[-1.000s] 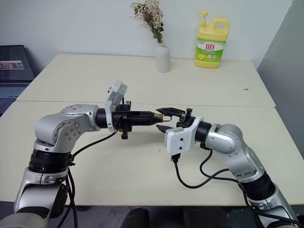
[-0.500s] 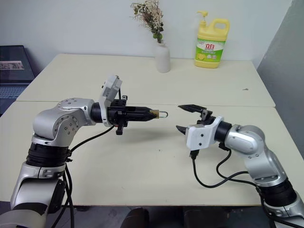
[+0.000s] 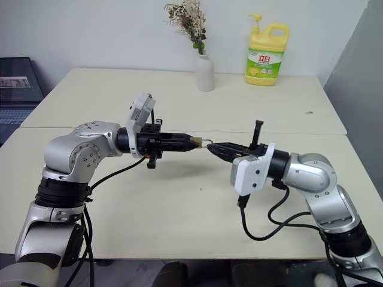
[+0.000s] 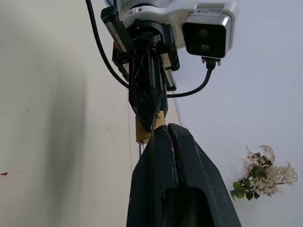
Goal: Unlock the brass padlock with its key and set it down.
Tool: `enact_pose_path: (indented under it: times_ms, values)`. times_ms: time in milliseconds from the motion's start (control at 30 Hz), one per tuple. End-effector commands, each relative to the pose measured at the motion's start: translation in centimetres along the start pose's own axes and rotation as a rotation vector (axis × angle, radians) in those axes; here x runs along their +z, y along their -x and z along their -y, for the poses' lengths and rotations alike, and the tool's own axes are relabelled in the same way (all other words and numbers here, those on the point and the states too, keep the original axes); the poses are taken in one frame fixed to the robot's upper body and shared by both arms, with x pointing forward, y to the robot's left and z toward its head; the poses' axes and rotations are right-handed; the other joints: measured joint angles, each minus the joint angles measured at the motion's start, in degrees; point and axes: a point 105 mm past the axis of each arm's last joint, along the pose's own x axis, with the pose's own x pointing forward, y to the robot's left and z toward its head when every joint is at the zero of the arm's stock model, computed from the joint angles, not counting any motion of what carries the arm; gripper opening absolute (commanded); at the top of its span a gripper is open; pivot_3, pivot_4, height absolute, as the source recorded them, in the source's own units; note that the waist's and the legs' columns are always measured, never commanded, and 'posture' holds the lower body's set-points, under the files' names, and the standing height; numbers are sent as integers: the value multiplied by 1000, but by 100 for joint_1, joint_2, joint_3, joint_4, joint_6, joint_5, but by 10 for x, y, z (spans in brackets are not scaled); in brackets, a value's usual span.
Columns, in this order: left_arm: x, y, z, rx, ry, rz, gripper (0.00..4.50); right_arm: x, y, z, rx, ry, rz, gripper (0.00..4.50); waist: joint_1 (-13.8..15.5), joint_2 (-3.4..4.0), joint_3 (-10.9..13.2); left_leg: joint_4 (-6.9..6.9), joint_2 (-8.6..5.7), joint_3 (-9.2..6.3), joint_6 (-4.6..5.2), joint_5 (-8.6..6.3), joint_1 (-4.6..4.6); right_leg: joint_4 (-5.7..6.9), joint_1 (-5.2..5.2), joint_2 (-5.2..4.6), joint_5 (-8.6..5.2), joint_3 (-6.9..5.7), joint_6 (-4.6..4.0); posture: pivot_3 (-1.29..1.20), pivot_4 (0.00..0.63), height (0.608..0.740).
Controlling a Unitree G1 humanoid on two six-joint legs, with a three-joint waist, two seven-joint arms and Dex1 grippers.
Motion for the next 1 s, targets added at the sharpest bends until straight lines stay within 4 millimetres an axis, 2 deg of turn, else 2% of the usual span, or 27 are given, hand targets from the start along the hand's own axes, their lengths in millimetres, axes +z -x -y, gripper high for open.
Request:
enact_pose_path:
  times_ms: [33, 300, 1000]
  values:
    - [15, 3, 10, -30, -63, 16, 160, 6, -4, 6, 3, 31, 46, 0, -1, 0, 0, 0, 0, 0, 0, 0, 0, 0, 0, 0, 0, 0, 0, 0, 150, 740]
    - [15, 3, 22, -81, -70, 4, 160, 1, -8, 8, 24, 57, 57, 0, -7, 0, 0, 0, 1, 0, 0, 0, 1, 0, 0, 0, 0, 0, 0, 0, 150, 740]
    - [14, 7, 29, -115, -49, 4, 160, -13, -5, 3, 125, 88, 57, 0, 0, 0, 0, 1, 1, -1, 0, 0, 1, 0, 0, 0, 0, -1, -1, 0, 150, 740]
